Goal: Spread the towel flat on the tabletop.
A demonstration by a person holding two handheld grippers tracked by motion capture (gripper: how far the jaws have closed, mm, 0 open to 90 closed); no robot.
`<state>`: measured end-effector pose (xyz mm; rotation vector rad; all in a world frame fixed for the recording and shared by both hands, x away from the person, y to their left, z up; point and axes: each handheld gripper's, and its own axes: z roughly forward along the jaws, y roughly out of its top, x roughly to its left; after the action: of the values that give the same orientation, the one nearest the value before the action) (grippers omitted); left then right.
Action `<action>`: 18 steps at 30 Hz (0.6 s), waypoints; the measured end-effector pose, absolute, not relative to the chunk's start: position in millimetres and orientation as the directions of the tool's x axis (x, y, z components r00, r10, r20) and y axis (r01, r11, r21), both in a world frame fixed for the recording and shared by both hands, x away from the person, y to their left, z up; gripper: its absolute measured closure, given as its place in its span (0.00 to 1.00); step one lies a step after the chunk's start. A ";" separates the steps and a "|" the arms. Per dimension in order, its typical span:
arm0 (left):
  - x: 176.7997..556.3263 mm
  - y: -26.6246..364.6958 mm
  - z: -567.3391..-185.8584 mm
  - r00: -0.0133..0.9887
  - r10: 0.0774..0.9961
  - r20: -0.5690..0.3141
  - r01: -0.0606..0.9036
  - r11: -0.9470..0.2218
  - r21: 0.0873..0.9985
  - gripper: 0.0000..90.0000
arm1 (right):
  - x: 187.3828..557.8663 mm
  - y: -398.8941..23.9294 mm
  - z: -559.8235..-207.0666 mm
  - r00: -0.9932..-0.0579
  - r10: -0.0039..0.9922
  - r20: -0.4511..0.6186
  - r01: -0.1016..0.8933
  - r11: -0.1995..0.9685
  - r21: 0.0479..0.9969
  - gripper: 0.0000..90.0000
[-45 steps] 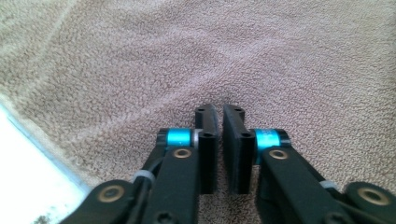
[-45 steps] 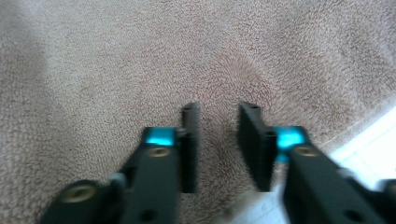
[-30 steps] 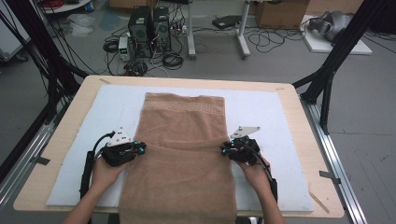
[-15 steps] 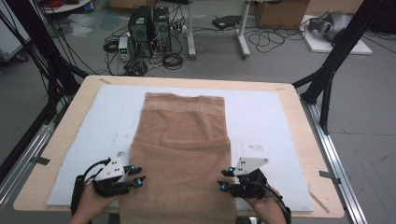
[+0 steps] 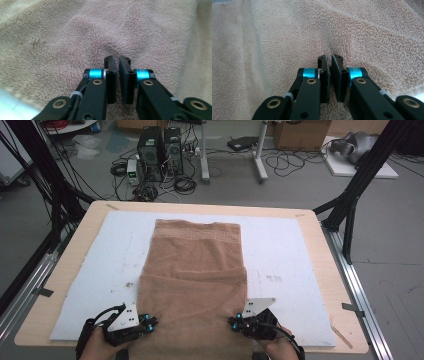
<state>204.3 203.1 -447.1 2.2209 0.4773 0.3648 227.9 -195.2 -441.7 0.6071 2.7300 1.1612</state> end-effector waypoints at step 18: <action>167.6 231.0 -431.5 0.869 0.490 0.060 0.232 -0.512 0.827 0.69 | 195.4 -203.0 -414.9 -0.924 0.375 0.079 0.284 0.532 0.798 0.69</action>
<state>167.6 231.0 -431.5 2.1226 0.5215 0.3583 195.4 -203.0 -414.9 0.5739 2.6594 1.3567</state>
